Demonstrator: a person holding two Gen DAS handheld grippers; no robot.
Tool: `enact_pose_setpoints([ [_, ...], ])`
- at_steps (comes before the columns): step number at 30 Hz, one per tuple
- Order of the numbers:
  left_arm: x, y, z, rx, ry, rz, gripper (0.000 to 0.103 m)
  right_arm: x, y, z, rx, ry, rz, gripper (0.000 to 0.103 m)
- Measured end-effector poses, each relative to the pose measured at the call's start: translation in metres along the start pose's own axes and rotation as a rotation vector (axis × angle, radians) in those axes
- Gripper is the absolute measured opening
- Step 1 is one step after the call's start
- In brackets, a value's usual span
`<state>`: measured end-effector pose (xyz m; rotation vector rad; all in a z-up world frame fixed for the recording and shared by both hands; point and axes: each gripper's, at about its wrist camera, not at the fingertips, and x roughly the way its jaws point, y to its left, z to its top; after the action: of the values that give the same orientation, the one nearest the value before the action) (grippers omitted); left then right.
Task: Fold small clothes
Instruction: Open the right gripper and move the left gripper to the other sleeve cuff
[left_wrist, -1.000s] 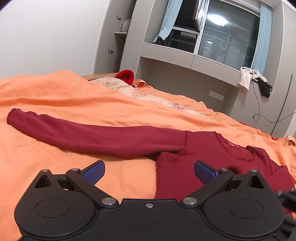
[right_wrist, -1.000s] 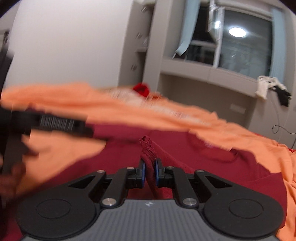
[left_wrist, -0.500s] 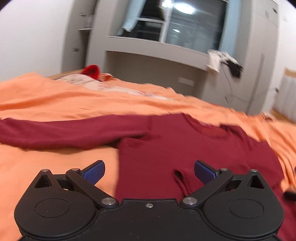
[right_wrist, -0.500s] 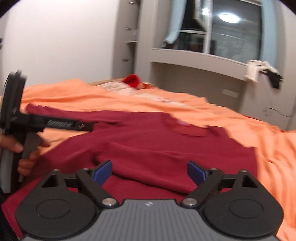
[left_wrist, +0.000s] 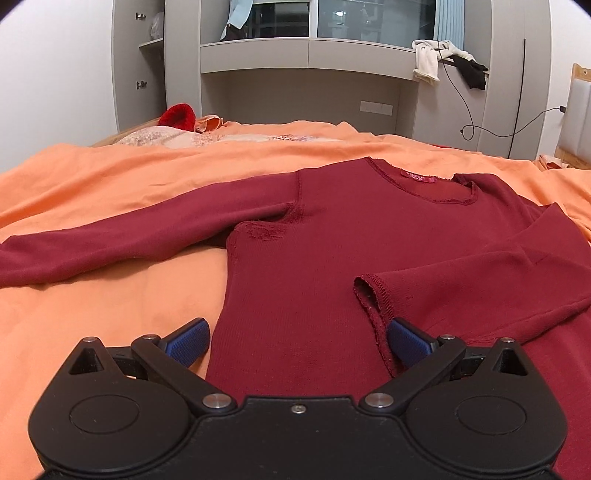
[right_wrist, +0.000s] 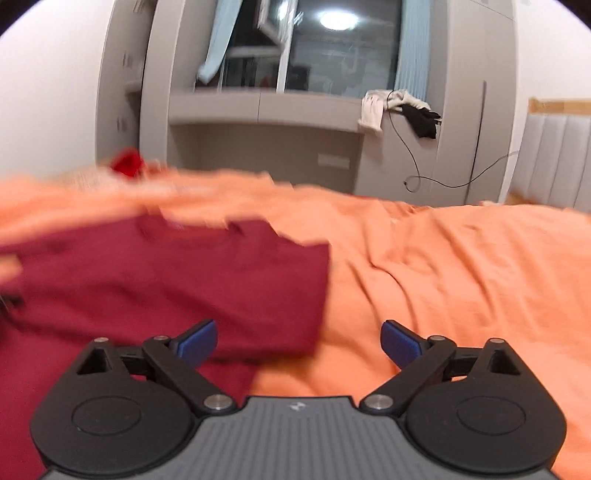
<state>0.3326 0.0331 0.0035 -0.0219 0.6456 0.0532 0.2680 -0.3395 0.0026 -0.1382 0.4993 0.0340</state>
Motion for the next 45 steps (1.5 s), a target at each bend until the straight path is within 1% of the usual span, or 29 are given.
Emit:
enact_pose_setpoints([
  [2,0.000,-0.001,0.000,0.006,-0.001,0.004,0.103,0.011,0.002,-0.008,-0.079,0.036,-0.054,0.096],
  [3,0.000,-0.001,-0.001,0.007,-0.001,0.005,0.103,0.020,0.006,-0.010,-0.107,0.055,-0.073,0.093],
  [6,0.000,-0.001,-0.001,0.007,-0.001,0.005,0.103,0.042,0.007,-0.019,-0.107,0.084,-0.106,0.082],
  [8,0.000,-0.001,-0.001,0.008,-0.002,0.006,0.103,0.052,0.006,-0.021,-0.097,0.083,-0.089,0.078],
  [11,0.001,-0.001,-0.001,0.009,-0.001,0.006,0.103,0.059,0.010,-0.021,-0.116,0.034,-0.069,0.068],
  [13,0.001,-0.002,-0.001,0.011,0.000,0.007,0.103,0.063,0.014,-0.023,-0.142,-0.002,-0.068,0.054],
  [14,0.001,-0.002,-0.001,0.012,0.000,0.007,0.103,0.067,0.015,-0.023,-0.153,-0.014,-0.067,0.049],
  [16,0.001,-0.003,-0.001,0.013,-0.001,0.007,0.103,0.067,0.016,-0.023,-0.161,-0.037,-0.060,0.020],
  [18,0.001,-0.003,-0.001,0.013,-0.001,0.008,0.103,0.066,0.018,-0.021,-0.170,-0.049,-0.051,0.011],
  [19,0.001,-0.003,-0.001,0.015,-0.002,0.010,0.103,0.064,0.020,-0.020,-0.175,-0.049,-0.064,0.007],
  [25,0.002,-0.006,-0.001,0.031,-0.001,0.015,0.103,0.068,0.012,-0.015,-0.097,0.024,-0.072,0.005],
  [28,0.000,-0.005,-0.001,0.024,-0.011,0.016,0.103,0.070,0.012,-0.018,-0.082,0.032,-0.061,0.006],
  [30,-0.004,-0.001,0.000,-0.003,-0.024,0.019,0.102,0.068,0.013,-0.018,-0.089,0.032,-0.049,0.007],
  [31,-0.008,0.003,0.001,-0.025,-0.031,0.019,0.102,0.067,0.013,-0.018,-0.088,0.035,-0.049,0.010],
  [32,-0.012,0.007,0.003,-0.049,-0.040,0.016,0.102,0.065,0.013,-0.018,-0.085,0.041,-0.047,0.011],
  [33,-0.016,0.011,0.005,-0.071,-0.050,0.011,0.102,0.062,0.011,-0.018,-0.077,0.046,-0.038,0.017],
  [34,-0.021,0.016,0.007,-0.094,-0.063,0.007,0.102,0.061,0.010,-0.018,-0.069,0.055,-0.028,0.032],
  [35,-0.028,0.022,0.009,-0.120,-0.080,0.009,0.102,0.058,0.009,-0.017,-0.059,0.067,-0.025,0.039],
  [36,-0.035,0.029,0.012,-0.149,-0.101,0.014,0.102,0.056,0.007,-0.017,-0.049,0.073,-0.023,0.049],
  [37,-0.042,0.037,0.016,-0.179,-0.125,0.018,0.102,0.051,0.005,-0.016,-0.039,0.078,-0.018,0.054],
  [38,-0.048,0.045,0.019,-0.202,-0.141,0.022,0.102,0.048,0.004,-0.015,-0.030,0.083,-0.011,0.055],
  [39,-0.055,0.055,0.021,-0.225,-0.162,0.035,0.102,0.043,0.002,-0.014,-0.020,0.084,-0.004,0.061],
  [40,-0.062,0.065,0.023,-0.245,-0.189,0.070,0.102,0.037,0.000,-0.013,-0.006,0.078,0.005,0.071],
  [41,-0.067,0.075,0.024,-0.263,-0.212,0.114,0.102,0.031,-0.002,-0.012,0.008,0.066,0.012,0.076],
  [42,-0.070,0.085,0.026,-0.275,-0.220,0.147,0.102,0.025,-0.003,-0.011,0.022,0.051,0.022,0.085],
  [43,-0.071,0.095,0.027,-0.292,-0.214,0.172,0.102,0.019,-0.005,-0.009,0.039,0.036,0.034,0.089],
  [45,-0.072,0.121,0.029,-0.339,-0.177,0.199,0.103,0.008,-0.005,-0.006,0.068,0.009,0.064,0.094],
])
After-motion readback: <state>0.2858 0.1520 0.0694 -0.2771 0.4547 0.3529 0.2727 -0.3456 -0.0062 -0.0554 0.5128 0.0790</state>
